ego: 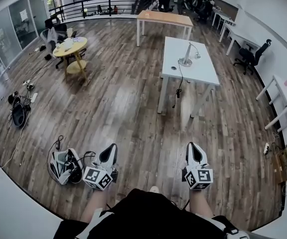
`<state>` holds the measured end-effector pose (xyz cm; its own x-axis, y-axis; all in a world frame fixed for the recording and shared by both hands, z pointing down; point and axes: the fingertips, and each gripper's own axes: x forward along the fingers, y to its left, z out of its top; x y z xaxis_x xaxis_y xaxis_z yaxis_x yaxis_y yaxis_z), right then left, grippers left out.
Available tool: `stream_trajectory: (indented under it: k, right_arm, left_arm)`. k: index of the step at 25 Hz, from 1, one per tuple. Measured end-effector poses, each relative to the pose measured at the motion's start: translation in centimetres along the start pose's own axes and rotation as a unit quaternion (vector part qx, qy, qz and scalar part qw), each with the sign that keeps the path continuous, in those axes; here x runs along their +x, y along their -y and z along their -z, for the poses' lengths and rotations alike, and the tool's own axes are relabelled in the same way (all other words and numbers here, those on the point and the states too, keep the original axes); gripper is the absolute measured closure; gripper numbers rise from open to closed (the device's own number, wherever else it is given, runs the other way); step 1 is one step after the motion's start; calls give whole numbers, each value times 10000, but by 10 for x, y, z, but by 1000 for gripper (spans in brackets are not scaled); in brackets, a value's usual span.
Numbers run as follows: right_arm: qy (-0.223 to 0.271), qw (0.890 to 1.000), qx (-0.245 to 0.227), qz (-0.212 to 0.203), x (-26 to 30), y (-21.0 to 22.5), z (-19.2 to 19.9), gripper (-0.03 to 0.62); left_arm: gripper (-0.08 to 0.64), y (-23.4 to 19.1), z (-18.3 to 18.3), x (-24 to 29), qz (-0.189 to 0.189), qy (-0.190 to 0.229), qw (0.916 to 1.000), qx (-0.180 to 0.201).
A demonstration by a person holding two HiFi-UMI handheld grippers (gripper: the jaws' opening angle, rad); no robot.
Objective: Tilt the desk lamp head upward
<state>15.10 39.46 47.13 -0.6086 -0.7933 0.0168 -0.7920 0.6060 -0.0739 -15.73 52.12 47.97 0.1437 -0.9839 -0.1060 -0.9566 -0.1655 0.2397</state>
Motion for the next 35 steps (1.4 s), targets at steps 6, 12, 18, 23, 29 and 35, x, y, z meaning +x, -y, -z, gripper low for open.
stream_trajectory:
  k: [6, 12, 18, 23, 29, 35]
  right_arm:
    - [56, 9995, 151, 274, 7, 60, 5, 588]
    - [-34, 9990, 193, 404, 5, 92, 11, 588]
    - [-118, 9979, 242, 586, 7, 111, 16, 588]
    - [-179, 9972, 139, 715, 35, 119, 10, 588]
    - [-89, 9973, -169, 713, 88, 116, -6, 588]
    - [-7, 9964, -186, 825, 139, 115, -13, 588]
  left_arm:
    - [561, 29, 9, 67, 384, -144, 9991, 114]
    - [561, 51, 31, 109, 448, -207, 9988, -39]
    - [561, 68, 42, 139, 716, -309, 9969, -113]
    - [561, 55, 33, 169, 900, -271, 9956, 65]
    - [561, 2, 26, 208, 829, -214, 9963, 123]
    - [561, -43, 21, 239, 850, -99, 9963, 48]
